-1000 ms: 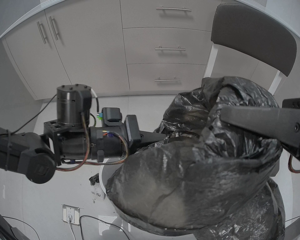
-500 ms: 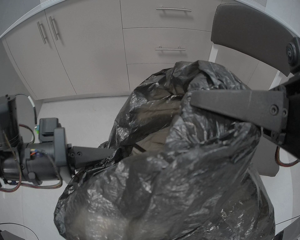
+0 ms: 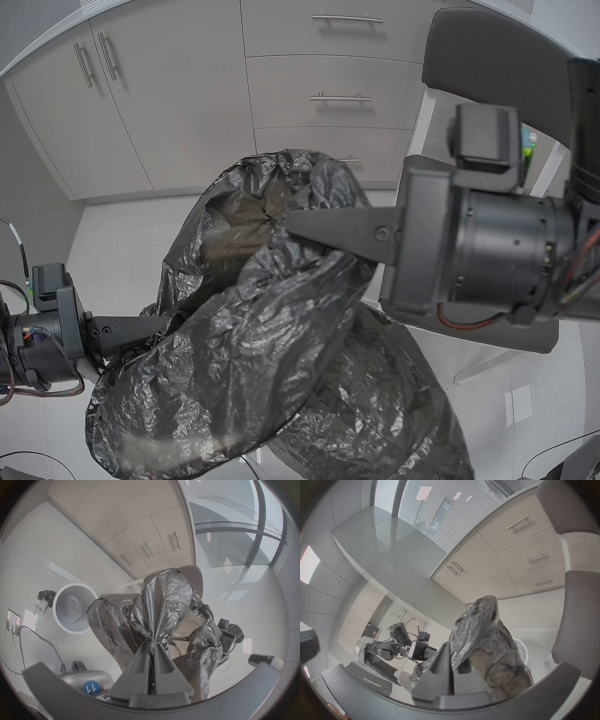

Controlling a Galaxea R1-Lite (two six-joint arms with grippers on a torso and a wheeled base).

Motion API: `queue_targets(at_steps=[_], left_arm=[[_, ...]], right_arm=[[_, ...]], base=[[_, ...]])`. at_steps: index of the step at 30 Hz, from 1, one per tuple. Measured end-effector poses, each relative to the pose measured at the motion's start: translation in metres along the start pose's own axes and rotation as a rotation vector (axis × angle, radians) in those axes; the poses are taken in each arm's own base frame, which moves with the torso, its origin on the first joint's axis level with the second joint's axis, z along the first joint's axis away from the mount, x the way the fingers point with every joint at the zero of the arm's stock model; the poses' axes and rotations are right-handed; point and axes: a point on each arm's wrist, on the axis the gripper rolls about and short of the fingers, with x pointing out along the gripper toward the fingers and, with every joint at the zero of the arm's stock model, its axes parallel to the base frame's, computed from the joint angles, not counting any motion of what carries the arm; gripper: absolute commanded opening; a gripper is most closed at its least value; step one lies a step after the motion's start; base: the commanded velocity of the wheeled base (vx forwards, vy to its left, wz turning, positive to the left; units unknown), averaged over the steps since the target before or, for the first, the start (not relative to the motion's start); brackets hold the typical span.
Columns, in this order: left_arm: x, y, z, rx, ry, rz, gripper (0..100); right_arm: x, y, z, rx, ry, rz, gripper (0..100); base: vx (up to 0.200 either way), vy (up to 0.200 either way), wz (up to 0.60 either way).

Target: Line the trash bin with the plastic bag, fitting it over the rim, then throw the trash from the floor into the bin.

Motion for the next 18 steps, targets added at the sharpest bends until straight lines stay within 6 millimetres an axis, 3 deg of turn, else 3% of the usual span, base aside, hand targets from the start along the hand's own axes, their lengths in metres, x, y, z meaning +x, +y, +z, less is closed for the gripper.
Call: queue_targets(at_steps=[9, 18], left_arm=[[0.001, 0.017, 0.017, 0.019, -0.095, 0.077, 0], [0.023, 0.045, 0.037, -0.031, -0.101, 0.151, 0]], right_arm=[[0.049, -0.020, -0.009, 0.015, 0.006, -0.067, 0], [0.074, -0.038, -0.010, 0.042, 0.010, -0.129, 0]], base=[[0.000, 0.000, 0.00], [0.000, 0.000, 0.00]])
